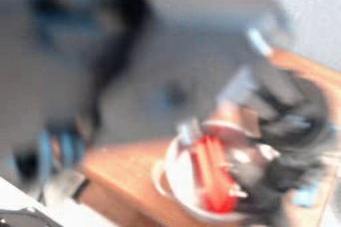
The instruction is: Move the red object from the metal pot to the table
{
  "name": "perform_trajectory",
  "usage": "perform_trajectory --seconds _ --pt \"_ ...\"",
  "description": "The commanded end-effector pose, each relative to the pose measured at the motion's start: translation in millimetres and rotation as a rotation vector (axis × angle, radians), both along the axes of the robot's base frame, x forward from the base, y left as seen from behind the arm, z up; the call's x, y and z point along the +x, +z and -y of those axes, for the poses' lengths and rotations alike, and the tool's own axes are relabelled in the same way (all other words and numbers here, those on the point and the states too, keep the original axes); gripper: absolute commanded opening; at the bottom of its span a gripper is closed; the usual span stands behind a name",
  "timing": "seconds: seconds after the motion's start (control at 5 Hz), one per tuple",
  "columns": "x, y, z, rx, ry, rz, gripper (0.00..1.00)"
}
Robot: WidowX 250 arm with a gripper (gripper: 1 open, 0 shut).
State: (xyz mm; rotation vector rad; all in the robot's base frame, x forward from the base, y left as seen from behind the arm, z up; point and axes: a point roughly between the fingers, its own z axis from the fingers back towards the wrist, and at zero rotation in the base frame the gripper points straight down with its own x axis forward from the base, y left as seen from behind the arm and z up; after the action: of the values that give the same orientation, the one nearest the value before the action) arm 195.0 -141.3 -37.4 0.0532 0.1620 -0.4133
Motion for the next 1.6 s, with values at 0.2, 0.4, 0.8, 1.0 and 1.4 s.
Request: perform_trajectory --seconds 0.2,0.4,0.8,1.0,1.4 --pt "0.0 41.7 -58.2 -0.048 -0.104 0.047 0.00" --pt "7.0 82.3 -63.2 -0.013 -0.142 0.100 0.00" --pt "44.8 112.7 -139.3 -0.010 0.340 0.176 0.00" --pt "50.2 110.0 -155.0 -0.043 0.401 0.188 0.00" --pt "68.5 117.7 -127.0 -0.081 0.321 0.204 1.00"
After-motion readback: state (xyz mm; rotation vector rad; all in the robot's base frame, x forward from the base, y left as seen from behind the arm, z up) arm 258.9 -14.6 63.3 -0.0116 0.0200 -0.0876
